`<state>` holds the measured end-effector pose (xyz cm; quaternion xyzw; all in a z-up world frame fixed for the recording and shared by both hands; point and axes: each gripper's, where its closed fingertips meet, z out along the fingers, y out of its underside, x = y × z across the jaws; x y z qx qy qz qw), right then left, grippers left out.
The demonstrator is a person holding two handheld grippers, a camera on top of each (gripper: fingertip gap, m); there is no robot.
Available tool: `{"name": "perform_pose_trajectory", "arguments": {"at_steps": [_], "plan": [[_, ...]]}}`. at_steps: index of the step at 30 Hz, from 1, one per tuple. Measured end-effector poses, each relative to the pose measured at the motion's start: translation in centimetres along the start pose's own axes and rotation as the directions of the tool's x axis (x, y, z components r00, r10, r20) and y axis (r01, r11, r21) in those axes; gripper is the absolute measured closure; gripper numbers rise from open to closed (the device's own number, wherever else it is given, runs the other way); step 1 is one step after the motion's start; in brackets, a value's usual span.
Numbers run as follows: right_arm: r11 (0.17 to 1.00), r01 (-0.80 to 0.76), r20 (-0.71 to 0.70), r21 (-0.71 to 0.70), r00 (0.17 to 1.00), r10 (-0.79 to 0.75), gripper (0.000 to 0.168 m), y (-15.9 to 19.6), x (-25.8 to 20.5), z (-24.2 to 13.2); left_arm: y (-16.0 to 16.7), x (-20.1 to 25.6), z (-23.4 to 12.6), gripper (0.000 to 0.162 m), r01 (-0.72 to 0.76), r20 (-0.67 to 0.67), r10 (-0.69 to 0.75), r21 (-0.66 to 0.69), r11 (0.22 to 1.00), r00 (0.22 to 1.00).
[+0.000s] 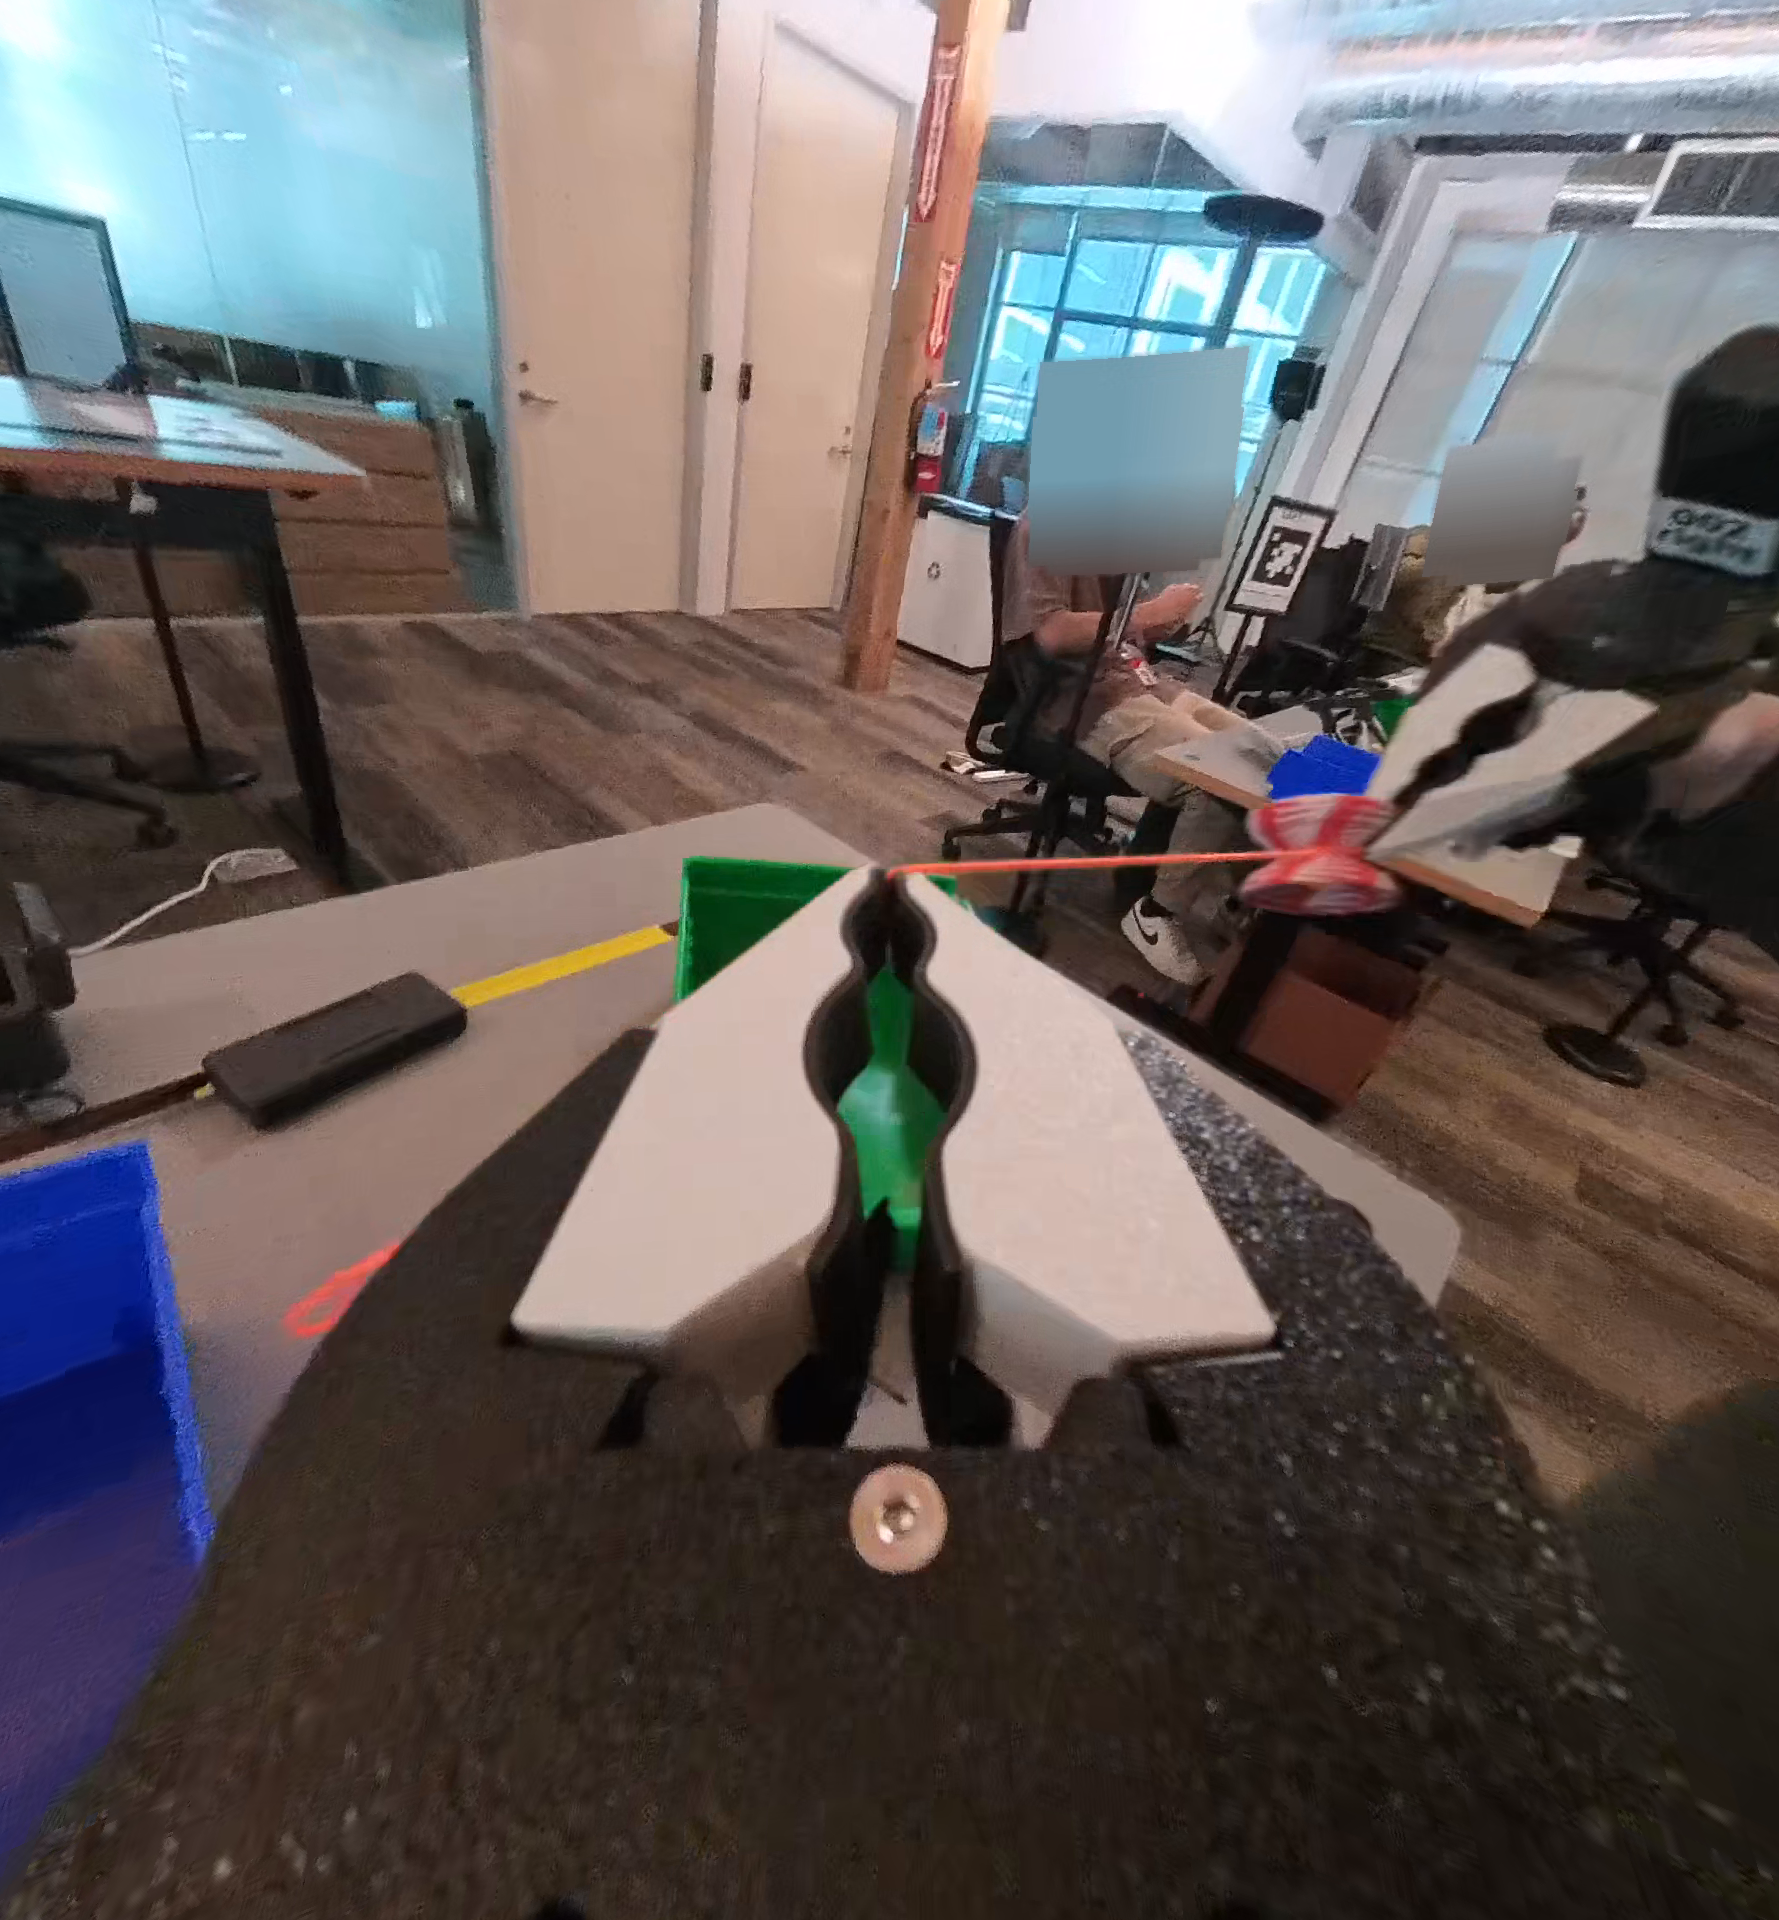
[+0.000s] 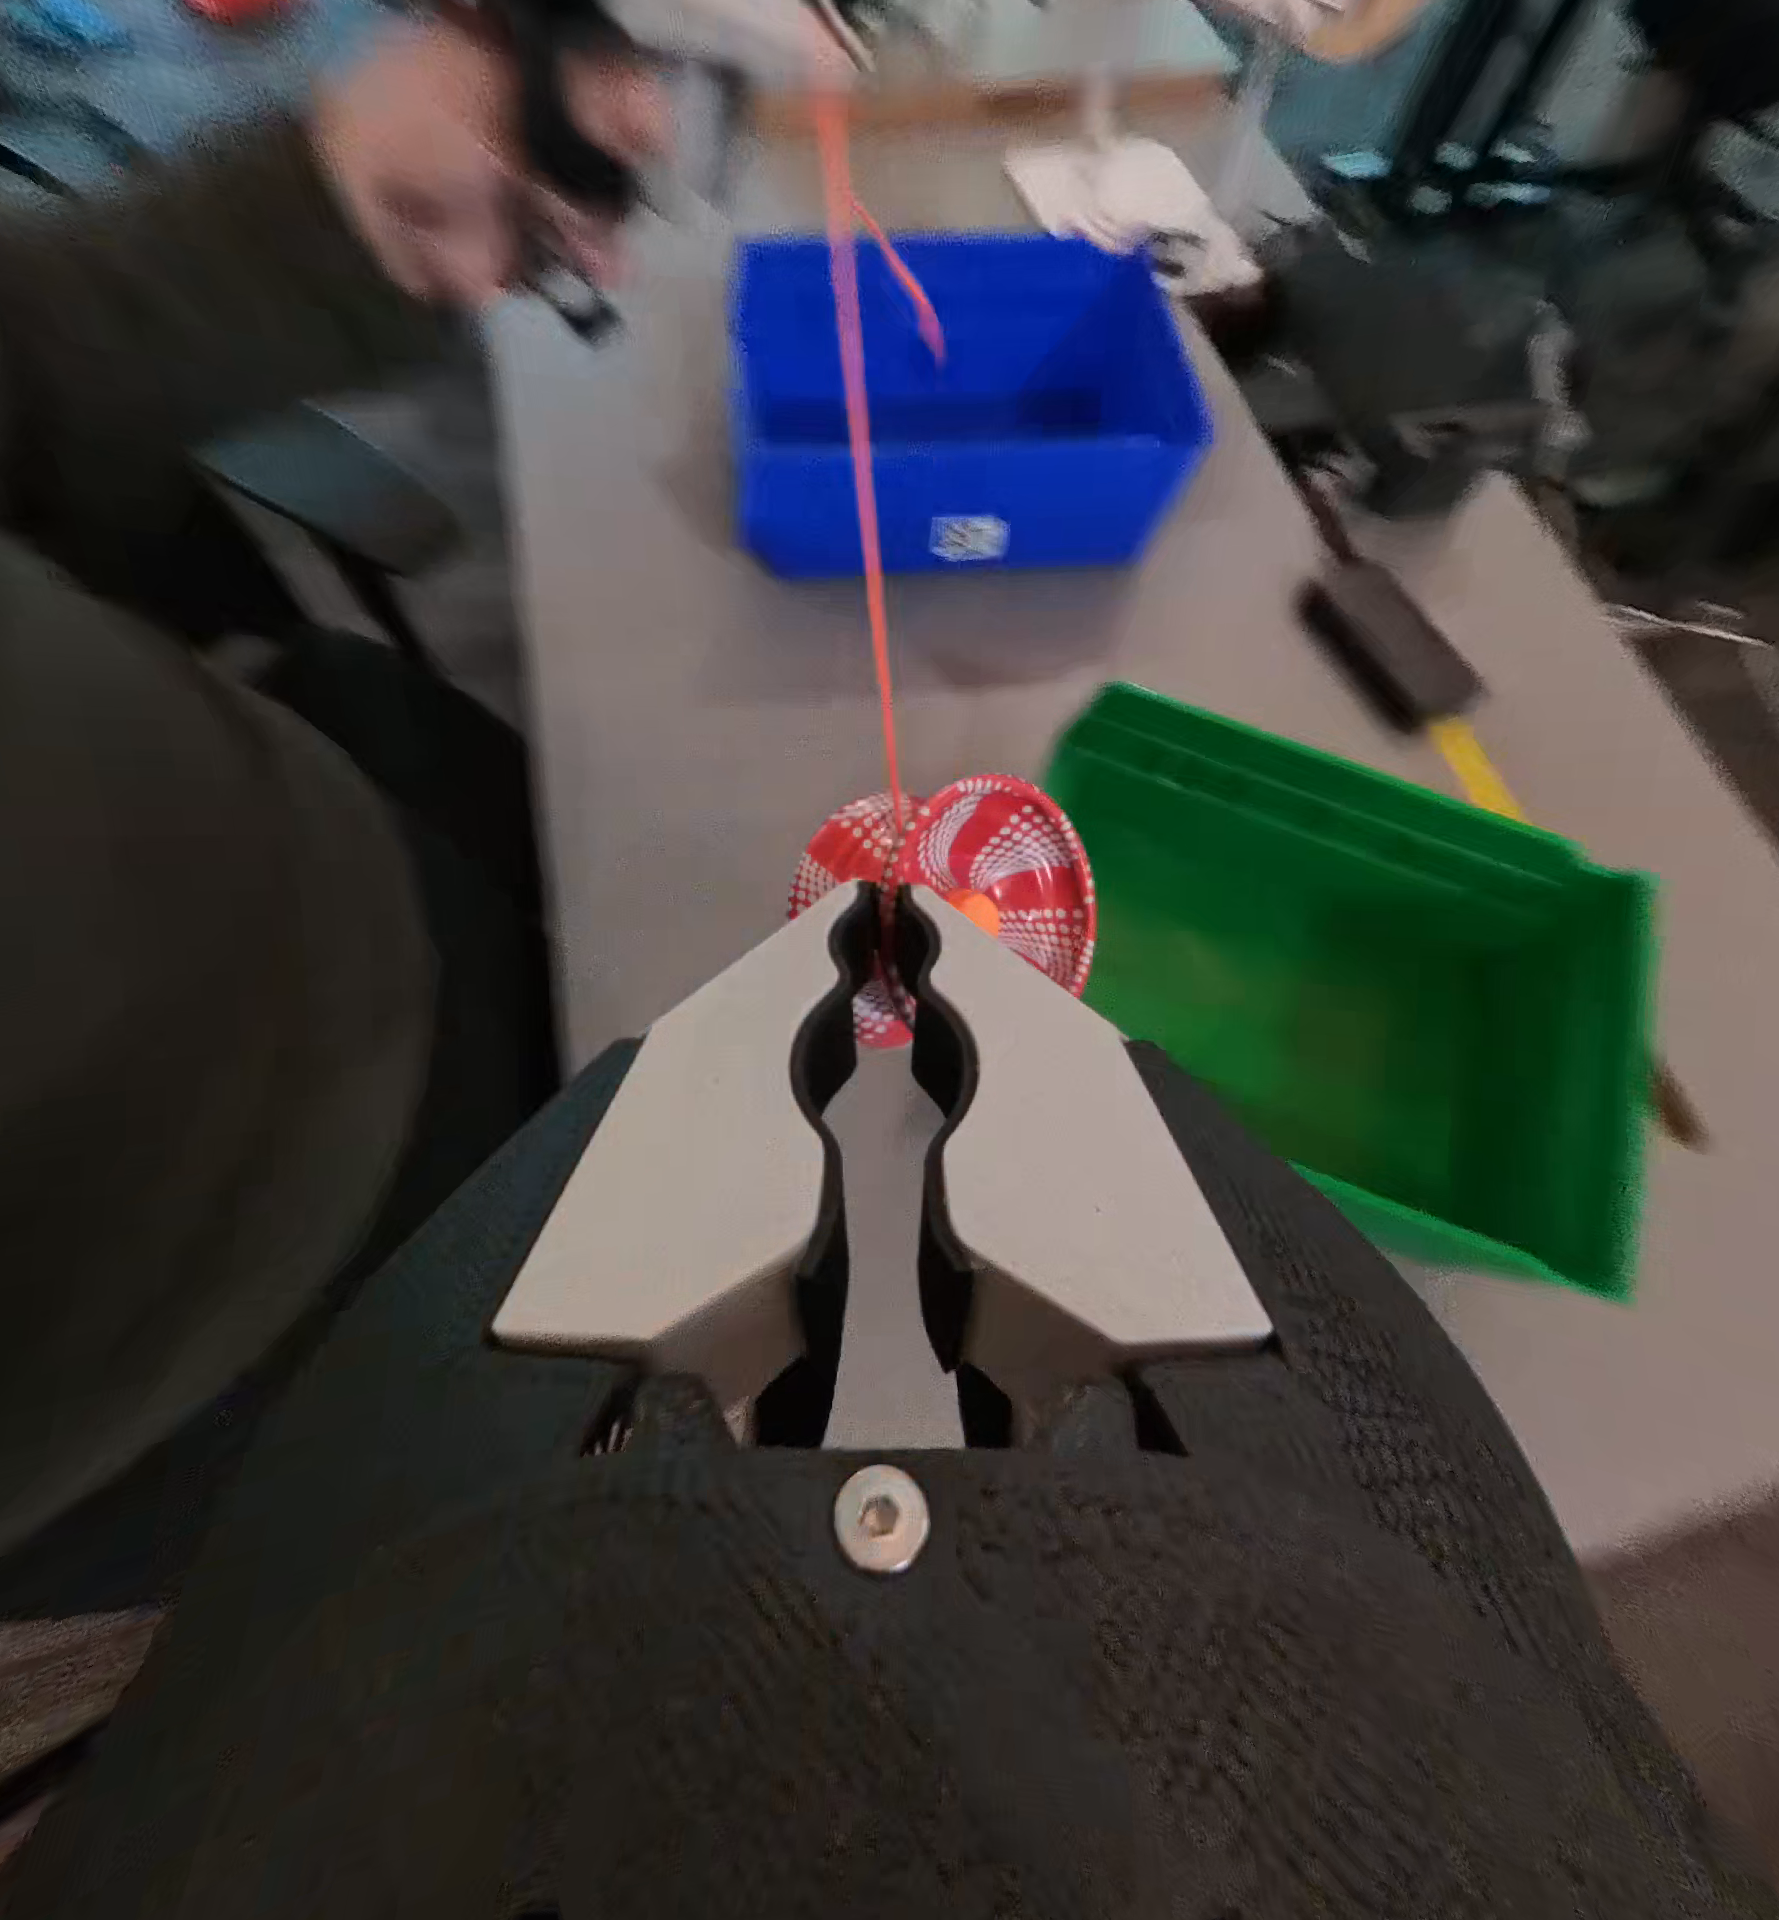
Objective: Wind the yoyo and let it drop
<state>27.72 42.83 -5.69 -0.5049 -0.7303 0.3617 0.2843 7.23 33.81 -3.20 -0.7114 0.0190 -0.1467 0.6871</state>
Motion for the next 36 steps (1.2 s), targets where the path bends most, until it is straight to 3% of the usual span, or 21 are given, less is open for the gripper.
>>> {"name": "perform_pose_trajectory", "arguments": {"at_steps": [3, 5, 8, 10, 12, 13, 14, 15, 18, 21, 23, 26, 29, 32, 36], "plan": [[0.998, 0.057, -0.343, -0.019, 0.937, -0.060, 0.167, -0.1, 5.2, -0.4, -0.5, 2.9, -0.4, 0.162, -0.054, -0.085, 0.051, -0.034, 0.998, 0.995], [0.991, 0.054, -0.529, 0.124, 0.848, 0.020, 0.167, -1.7, 8.0, -1.9, 0.4, 4.5, -0.5, 0.162, -0.008, -0.159, -0.003, -0.074, 0.997, 0.987], [0.901, 0.008, -0.566, 0.434, 0.780, 0.266, 0.167, -4.3, 9.6, -4.5, 3.7, 5.2, -0.2, 0.162, 0.047, -0.182, -0.080, -0.177, 0.983, 0.980], [0.741, -0.082, -0.388, 0.666, 0.811, 0.439, 0.167, -6.0, 9.2, -5.9, 6.2, 4.1, -0.1, 0.162, 0.063, -0.121, -0.095, -0.244, 0.968, 0.988], [0.479, -0.241, -0.054, 0.844, 0.850, 0.523, 0.167, -7.9, 8.1, -7.9, 8.4, 2.1, -0.1, 0.162, 0.088, -0.034, -0.101, -0.285, 0.954, 0.994], [0.346, -0.330, 0.123, 0.878, 0.854, 0.505, 0.167, -8.7, 7.3, -9.0, 9.1, 1.2, -0.2, 0.162, 0.114, -0.004, -0.120, -0.285, 0.952, 0.993], [0.264, -0.417, 0.268, 0.870, 0.849, 0.455, 0.167, -9.3, 6.4, -9.7, 9.4, 0.3, -0.4, 0.162, 0.143, 0.027, -0.141, -0.271, 0.952, 0.990], [0.258, -0.482, 0.357, 0.837, 0.840, 0.409, 0.167, -9.5, 5.5, -9.5, 9.6, -0.8, -0.6, 0.162, 0.160, 0.062, -0.149, -0.259, 0.952, 0.987], [0.515, -0.490, 0.437, 0.704, 0.870, 0.230, 0.167, -9.1, 1.0, -7.4, 9.0, -4.8, -1.9, 0.162, 0.134, 0.215, -0.081, -0.244, 0.961, 0.973], [0.821, -0.321, 0.440, 0.473, 0.893, 0.096, 0.167, -6.0, -3.2, -4.9, 6.2, -7.7, -3.9, 0.162, 0.106, 0.300, -0.050, -0.170, 0.980, 0.952], [0.944, -0.186, 0.372, 0.271, 0.925, 0.076, 0.167, -3.0, -3.9, -3.2, 4.3, -8.4, -5.0, 0.162, 0.059, 0.323, -0.009, -0.146, 0.988, 0.946], [0.999, -0.034, 0.174, 0.010, 0.984, 0.032, 0.167, 0.6, -2.0, -1.7, 1.7, -7.3, -5.1, 0.162, -0.002, 0.292, 0.037, -0.121, 0.993, 0.956], [0.993, 0.031, -0.158, -0.117, 0.986, -0.050, 0.167, 1.9, 2.9, -1.3, -0.2, -5.0, -4.7, 0.162, -0.039, 0.223, 0.057, -0.083, 0.996, 0.973], [0.999, 0.025, -0.394, -0.045, 0.918, -0.041, 0.167, 1.2, 6.6, -2.0, -0.6, -3.3, -4.6, 0.162, -0.032, 0.149, 0.041, -0.063, 0.998, 0.988], [0.976, -0.077, -0.571, 0.203, 0.801, 0.182, 0.167, -0.2, 9.6, -4.3, 2.5, -2.6, -4.2, 0.162, 0.038, 0.080, -0.028, -0.124, 0.992, 0.996]]}}
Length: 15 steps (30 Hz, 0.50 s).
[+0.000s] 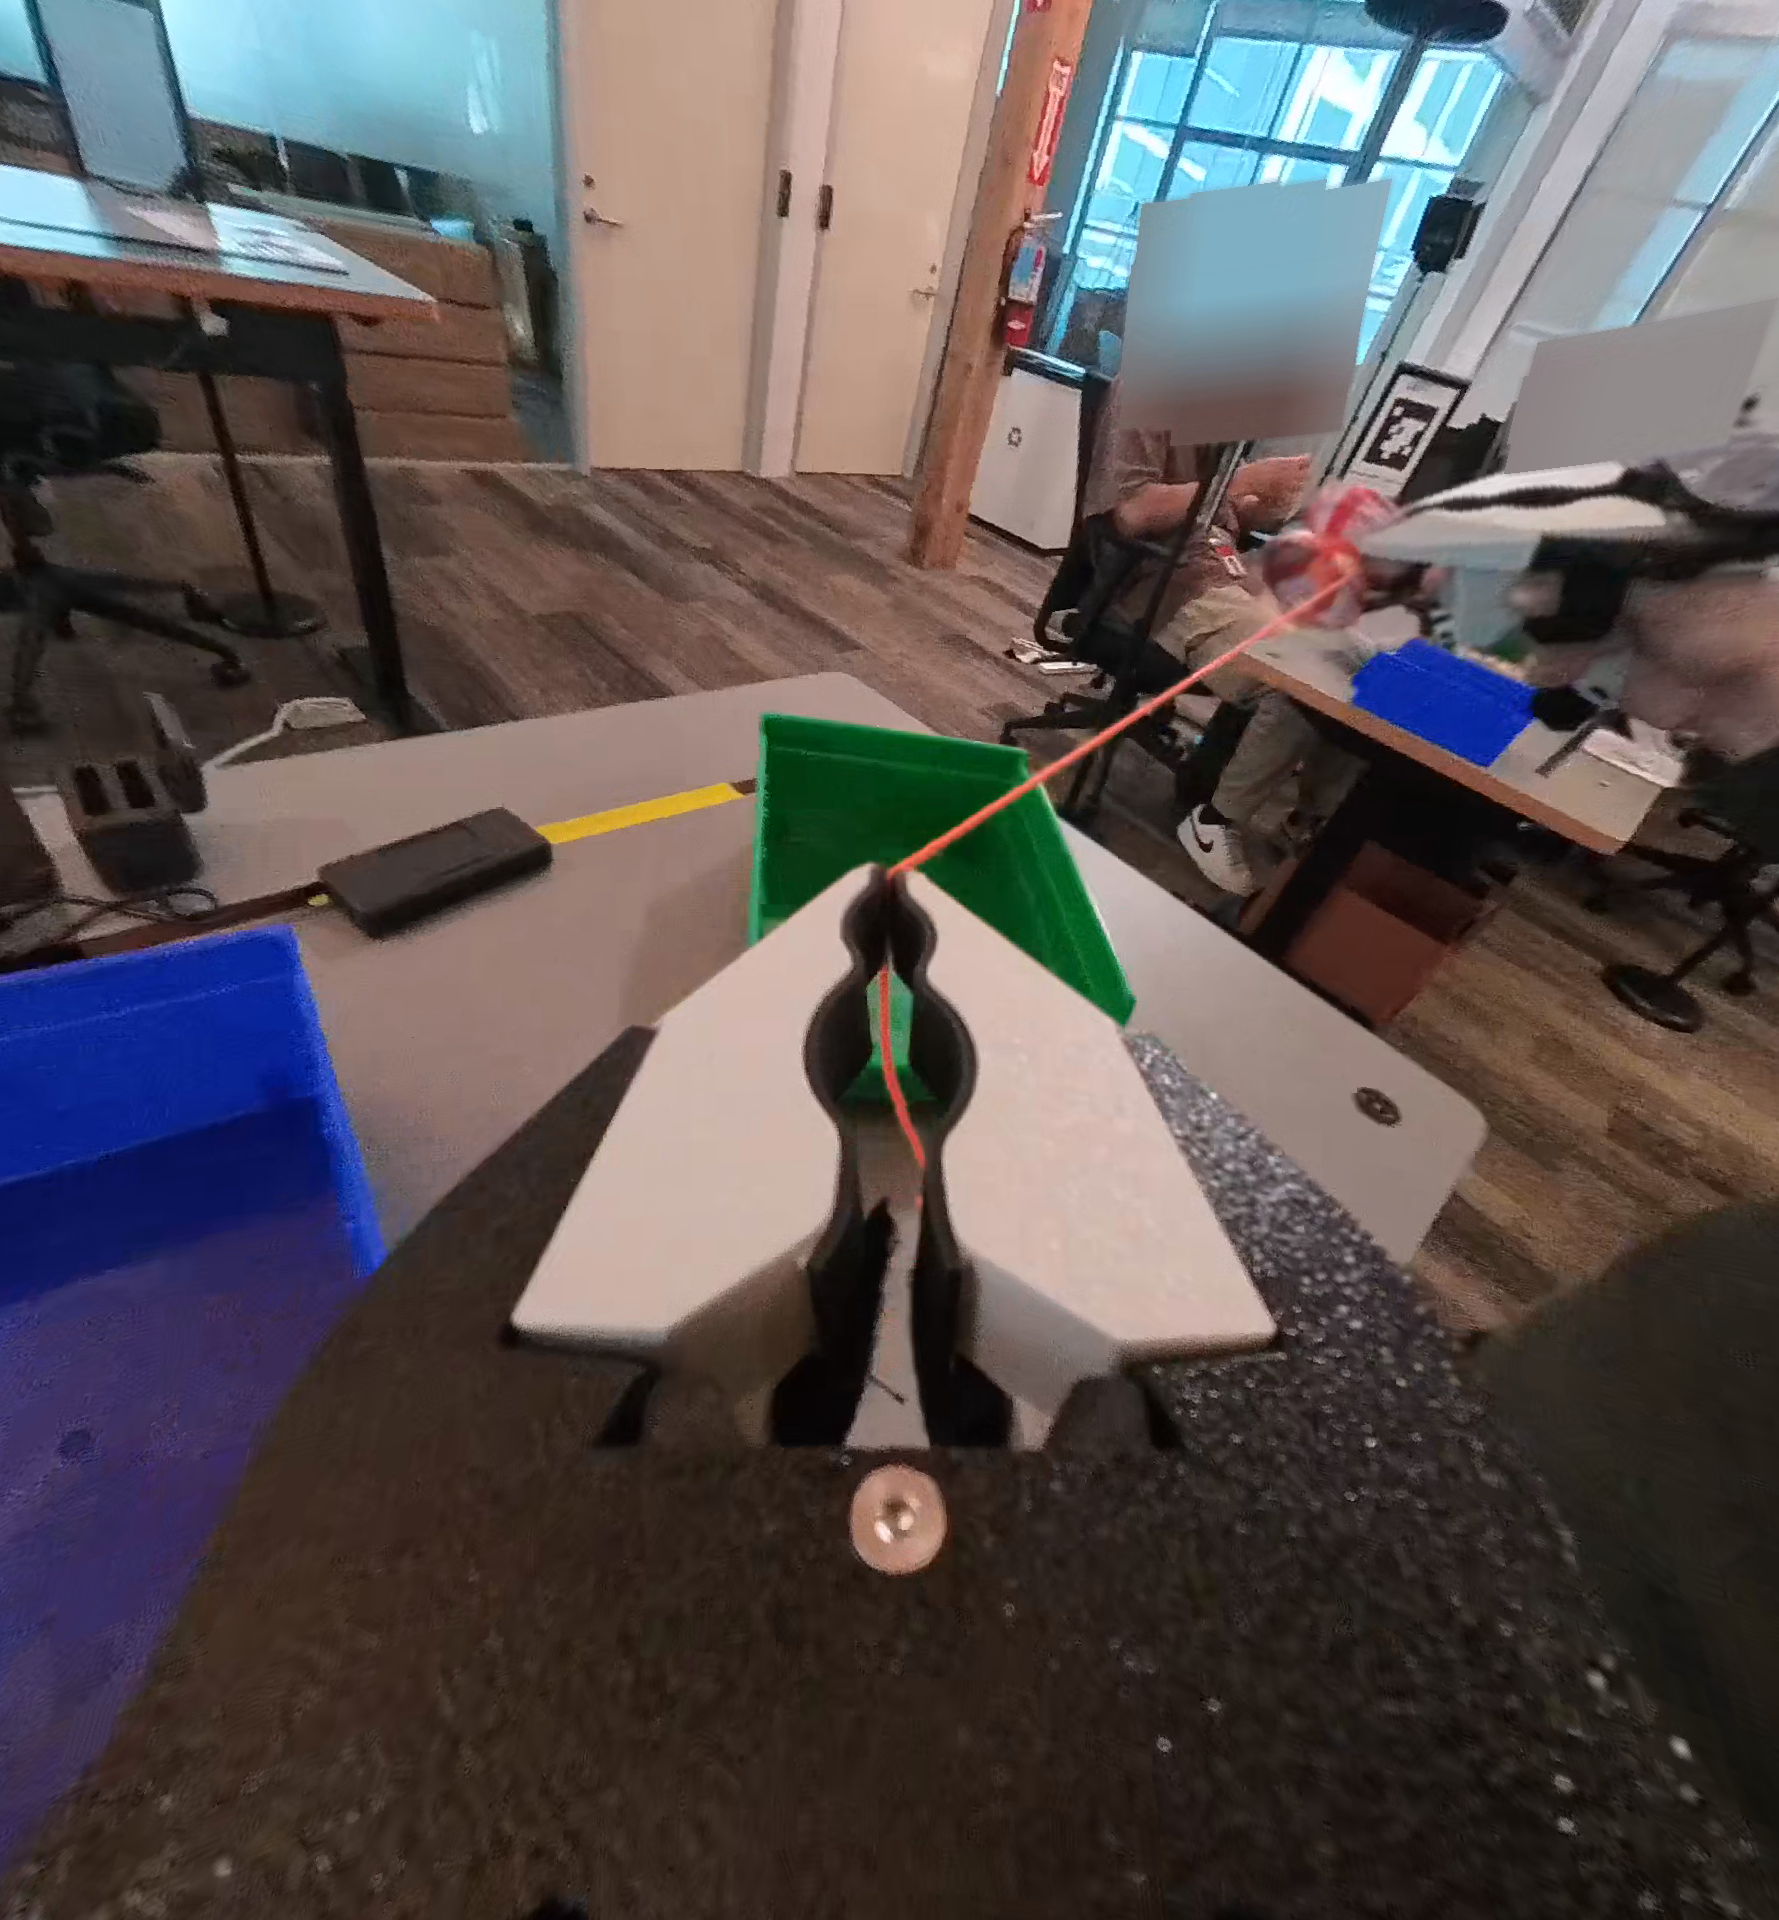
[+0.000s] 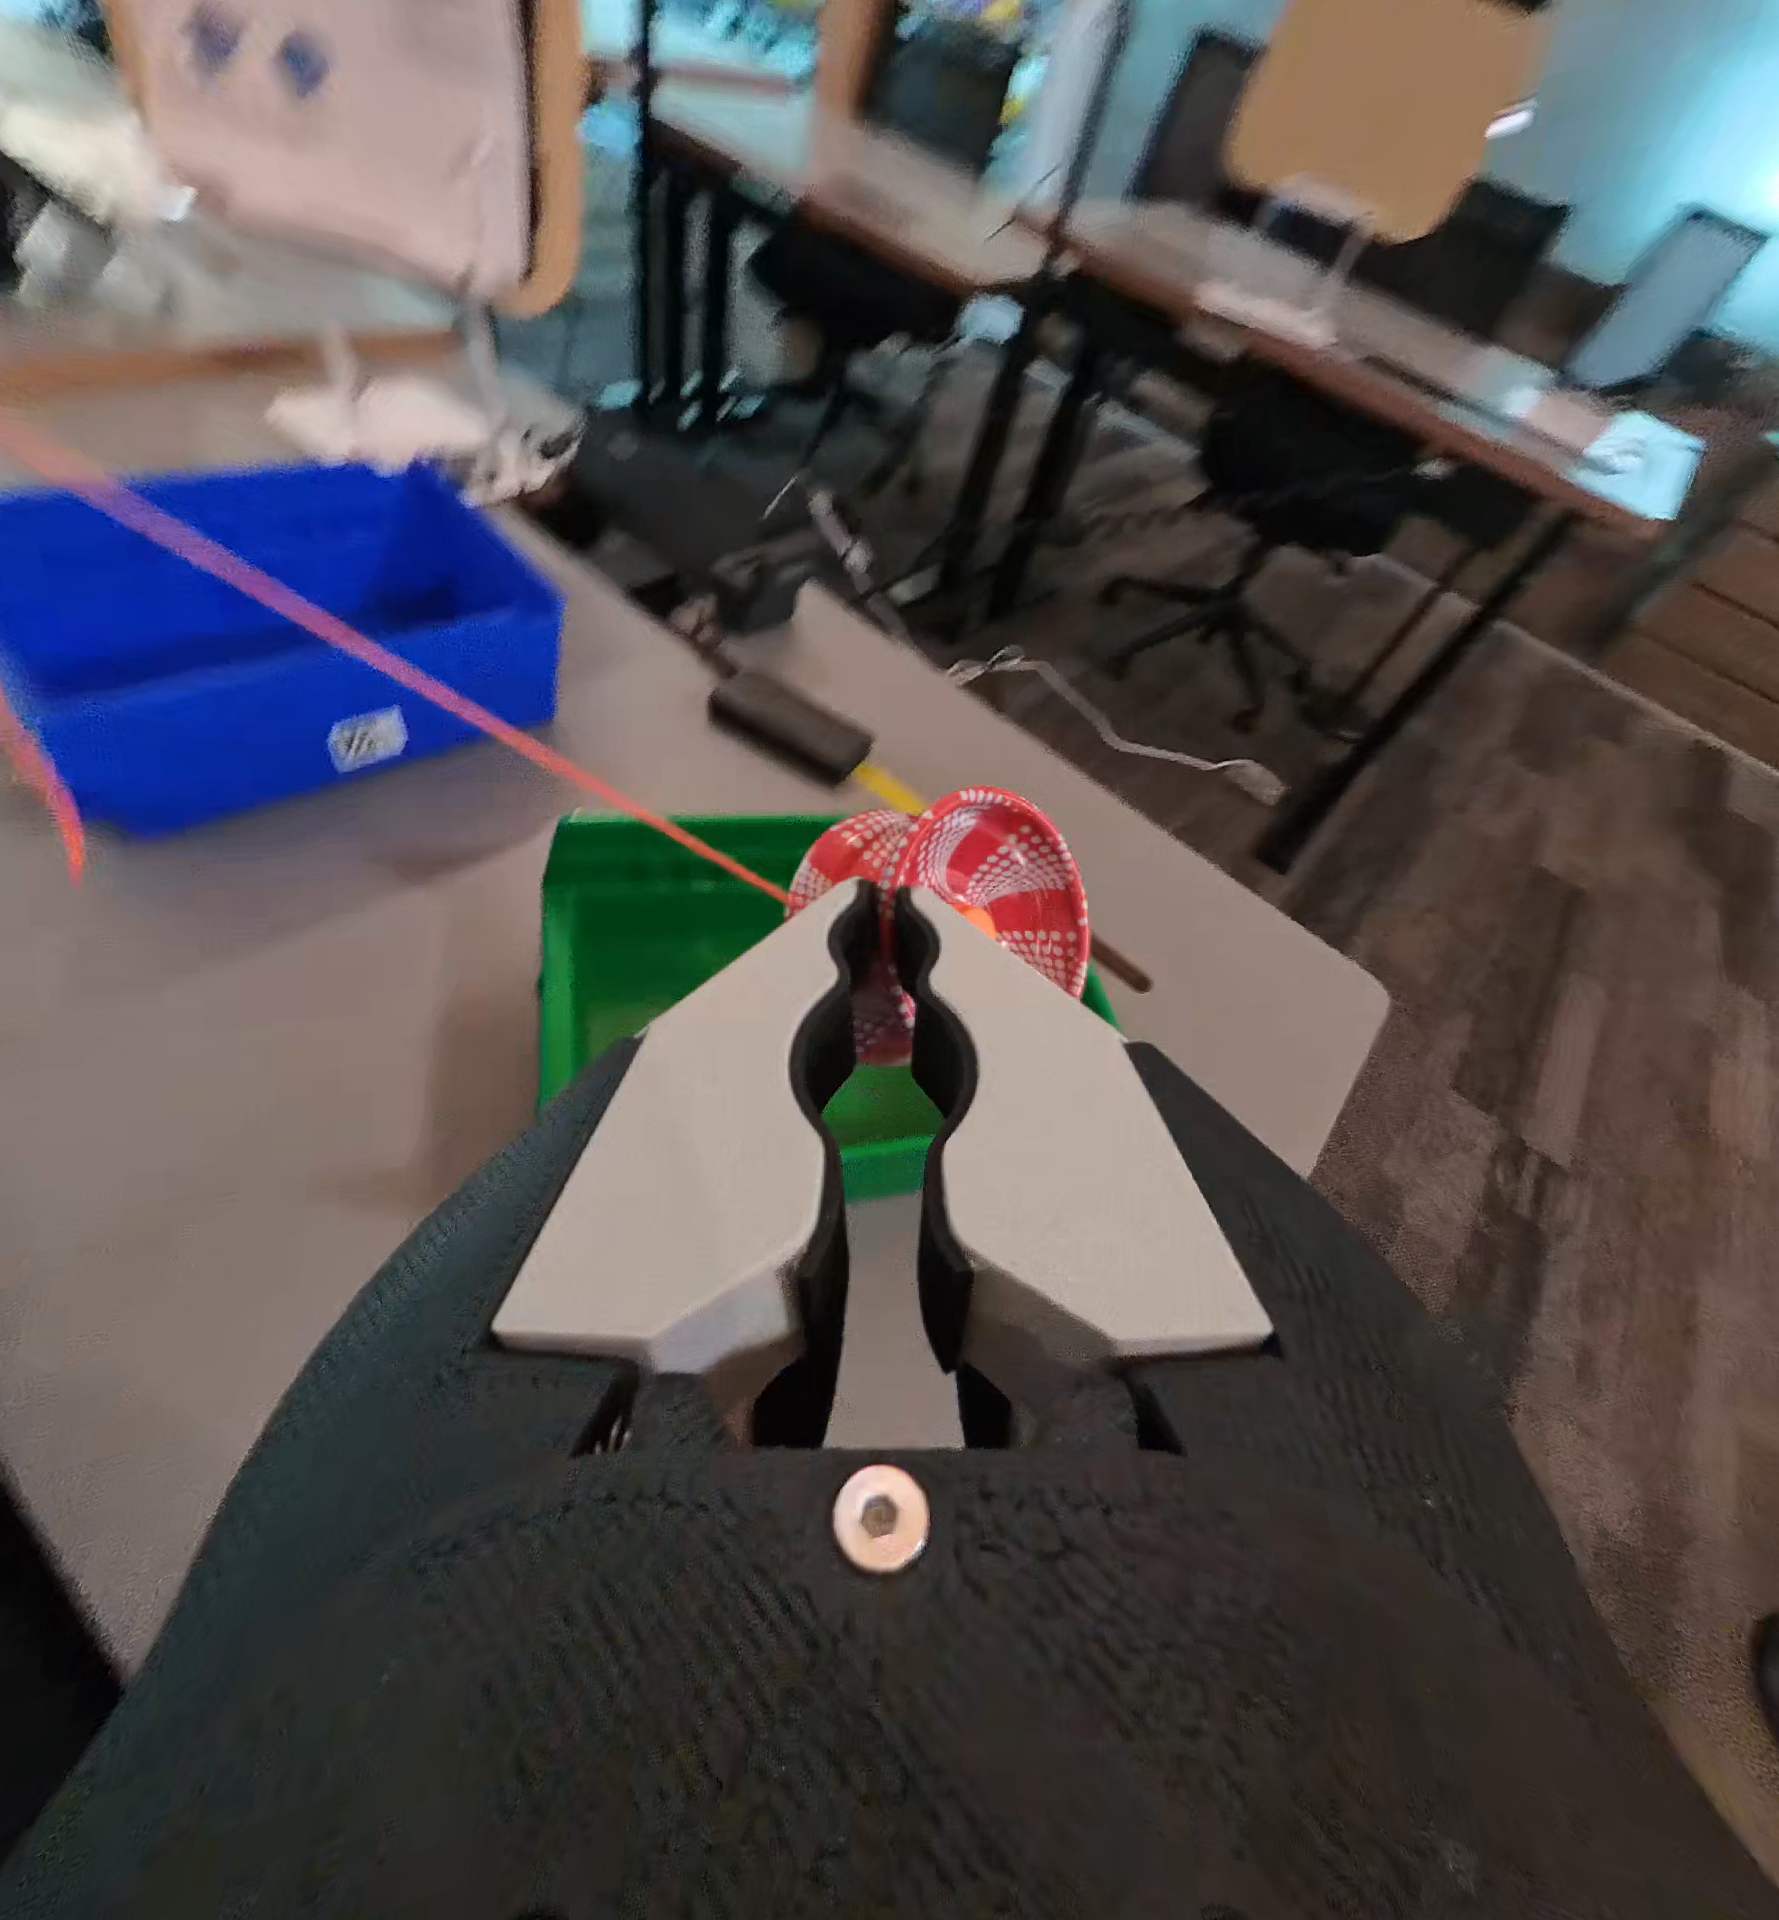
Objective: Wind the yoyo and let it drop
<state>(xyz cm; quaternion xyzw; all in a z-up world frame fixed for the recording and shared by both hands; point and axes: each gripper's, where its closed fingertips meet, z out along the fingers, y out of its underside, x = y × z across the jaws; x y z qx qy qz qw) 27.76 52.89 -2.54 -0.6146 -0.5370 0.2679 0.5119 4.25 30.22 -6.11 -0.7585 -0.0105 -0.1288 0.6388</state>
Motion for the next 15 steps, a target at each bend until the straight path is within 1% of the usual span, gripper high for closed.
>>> {"name": "perform_pose_trajectory", "arguments": {"at_steps": [3, 4, 5, 6, 8, 9, 10, 11, 12, 13, 15], "plan": [[0.984, -0.111, -0.118, 0.140, 0.985, 0.128, 0.167, -1.1, 2.0, -0.6, 2.3, 0.6, 0.9, 0.162, 0.056, -0.043, -0.059, -0.049, 0.997, 0.997], [0.969, -0.152, -0.125, 0.195, 0.976, 0.178, 0.167, -1.6, 2.3, -0.8, 3.0, 0.6, 1.3, 0.162, 0.068, -0.042, -0.071, -0.069, 0.995, 0.997], [0.945, -0.207, -0.098, 0.253, 0.966, 0.238, 0.167, -2.1, 2.4, -1.1, 3.8, 0.3, 1.5, 0.162, 0.075, -0.025, -0.078, -0.087, 0.993, 0.997], [0.906, -0.283, -0.040, 0.316, 0.950, 0.310, 0.167, -2.7, 2.5, -1.5, 4.4, -0.2, 1.6, 0.162, 0.083, -0.006, -0.085, -0.104, 0.991, 0.996], [0.786, -0.473, 0.163, 0.399, 0.880, 0.446, 0.167, -4.0, 2.3, -2.4, 5.6, -1.9, 1.6, 0.162, 0.112, 0.053, -0.106, -0.122, 0.986, 0.993], [0.722, -0.564, 0.258, 0.401, 0.825, 0.502, 0.166, -4.3, 2.5, -2.9, 6.0, -2.9, 1.4, 0.162, 0.127, 0.084, -0.117, -0.124, 0.984, 0.990], [0.682, -0.620, 0.337, 0.388, 0.784, 0.521, 0.166, -4.5, 2.6, -3.3, 6.1, -3.7, 1.2, 0.162, 0.148, 0.108, -0.136, -0.115, 0.982, 0.985], [0.664, -0.650, 0.401, 0.369, 0.756, 0.517, 0.166, -4.6, 2.3, -3.7, 6.2, -4.5, 1.0, 0.162, 0.167, 0.126, -0.154, -0.100, 0.981, 0.980], [0.665, -0.668, 0.460, 0.334, 0.731, 0.504, 0.166, -4.6, 1.8, -4.0, 6.2, -5.3, 0.9, 0.162, 0.180, 0.147, -0.166, -0.090, 0.979, 0.975], [0.678, -0.675, 0.515, 0.291, 0.708, 0.483, 0.166, -4.6, 0.9, -4.2, 6.3, -6.1, 0.7, 0.162, 0.182, 0.178, -0.164, -0.090, 0.979, 0.970], [0.730, -0.654, 0.611, 0.198, 0.664, 0.430, 0.166, -4.3, -1.0, -4.7, 6.3, -7.8, 0.2, 0.162, 0.164, 0.245, -0.137, -0.095, 0.982, 0.960]]}}
